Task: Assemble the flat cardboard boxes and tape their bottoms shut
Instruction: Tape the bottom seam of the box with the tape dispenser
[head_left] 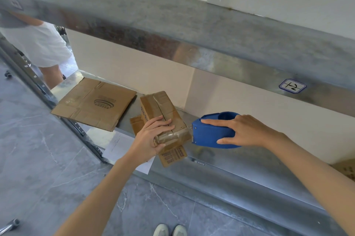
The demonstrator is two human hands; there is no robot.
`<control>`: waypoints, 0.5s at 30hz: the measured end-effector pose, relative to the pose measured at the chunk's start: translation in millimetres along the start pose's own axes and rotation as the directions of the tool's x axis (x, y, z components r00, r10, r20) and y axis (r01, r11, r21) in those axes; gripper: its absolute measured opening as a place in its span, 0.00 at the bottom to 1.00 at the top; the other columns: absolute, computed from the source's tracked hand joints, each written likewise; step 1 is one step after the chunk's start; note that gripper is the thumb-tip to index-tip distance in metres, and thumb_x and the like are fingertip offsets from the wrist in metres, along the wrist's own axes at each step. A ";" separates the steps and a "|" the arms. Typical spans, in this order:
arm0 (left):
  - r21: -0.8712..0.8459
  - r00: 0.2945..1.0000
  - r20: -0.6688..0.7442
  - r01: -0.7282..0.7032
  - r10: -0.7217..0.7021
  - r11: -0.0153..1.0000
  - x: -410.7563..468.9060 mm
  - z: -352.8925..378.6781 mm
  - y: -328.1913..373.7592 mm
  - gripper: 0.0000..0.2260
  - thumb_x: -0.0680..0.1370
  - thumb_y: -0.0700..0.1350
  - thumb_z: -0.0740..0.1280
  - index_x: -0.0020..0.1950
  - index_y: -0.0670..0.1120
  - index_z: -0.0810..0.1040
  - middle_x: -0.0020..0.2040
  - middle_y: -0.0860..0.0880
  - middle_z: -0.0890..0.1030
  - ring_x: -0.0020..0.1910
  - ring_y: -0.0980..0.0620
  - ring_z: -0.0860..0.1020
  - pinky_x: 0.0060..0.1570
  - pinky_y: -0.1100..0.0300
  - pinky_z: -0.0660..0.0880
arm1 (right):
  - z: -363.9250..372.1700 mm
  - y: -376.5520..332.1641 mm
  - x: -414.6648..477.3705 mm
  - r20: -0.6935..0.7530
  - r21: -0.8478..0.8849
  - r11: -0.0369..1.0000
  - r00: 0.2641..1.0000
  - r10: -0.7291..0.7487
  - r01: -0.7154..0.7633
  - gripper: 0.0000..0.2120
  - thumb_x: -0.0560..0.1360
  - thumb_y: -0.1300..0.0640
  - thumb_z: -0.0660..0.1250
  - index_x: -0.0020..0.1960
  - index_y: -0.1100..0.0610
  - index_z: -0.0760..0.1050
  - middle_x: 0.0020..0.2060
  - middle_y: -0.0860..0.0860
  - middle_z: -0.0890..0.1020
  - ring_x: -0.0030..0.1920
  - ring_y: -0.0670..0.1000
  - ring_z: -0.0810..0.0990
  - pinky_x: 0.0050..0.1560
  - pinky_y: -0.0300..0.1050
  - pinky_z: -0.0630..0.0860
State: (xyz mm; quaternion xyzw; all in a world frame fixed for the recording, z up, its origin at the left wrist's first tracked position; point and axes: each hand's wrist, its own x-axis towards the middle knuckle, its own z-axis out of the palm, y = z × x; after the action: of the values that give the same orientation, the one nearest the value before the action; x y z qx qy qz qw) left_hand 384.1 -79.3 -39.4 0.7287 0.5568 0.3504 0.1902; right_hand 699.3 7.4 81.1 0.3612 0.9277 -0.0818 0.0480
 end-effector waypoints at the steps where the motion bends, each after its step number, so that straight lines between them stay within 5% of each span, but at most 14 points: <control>1: -0.001 1.000 0.000 -0.004 0.004 1.000 -0.4 0.6 -0.1 0.32 0.68 0.38 0.78 0.68 0.57 0.76 0.70 0.64 0.72 0.75 0.62 0.60 0.72 0.56 0.61 | -1.1 0.3 0.2 -0.002 -0.006 1.000 1.000 0.004 -0.004 0.35 0.75 0.36 0.65 0.67 0.17 0.42 0.26 0.41 0.67 0.29 0.41 0.65 0.35 0.30 0.58; 10: -0.015 1.000 0.009 -0.004 0.004 1.000 -1.2 -0.2 1.2 0.30 0.69 0.38 0.78 0.69 0.55 0.76 0.70 0.62 0.72 0.75 0.61 0.59 0.73 0.55 0.60 | -7.1 6.4 -5.0 0.028 -0.012 0.999 0.999 0.042 -0.042 0.36 0.75 0.39 0.67 0.65 0.15 0.43 0.29 0.36 0.74 0.31 0.39 0.67 0.35 0.30 0.61; 15: -0.015 0.999 0.046 0.015 -0.014 1.000 -0.2 -6.7 -3.2 0.30 0.69 0.37 0.77 0.68 0.55 0.75 0.70 0.63 0.71 0.76 0.61 0.59 0.73 0.52 0.61 | -11.0 15.7 -21.1 0.030 -0.027 0.991 0.990 0.134 -0.134 0.36 0.75 0.37 0.64 0.63 0.14 0.38 0.31 0.44 0.74 0.33 0.41 0.70 0.36 0.29 0.61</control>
State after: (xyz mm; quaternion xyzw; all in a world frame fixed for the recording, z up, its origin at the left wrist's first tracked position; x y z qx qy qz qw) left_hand 377.0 -79.2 -37.1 0.7312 0.5546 0.3364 0.2113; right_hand 725.1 6.8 93.2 0.4207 0.9014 -0.0725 0.0727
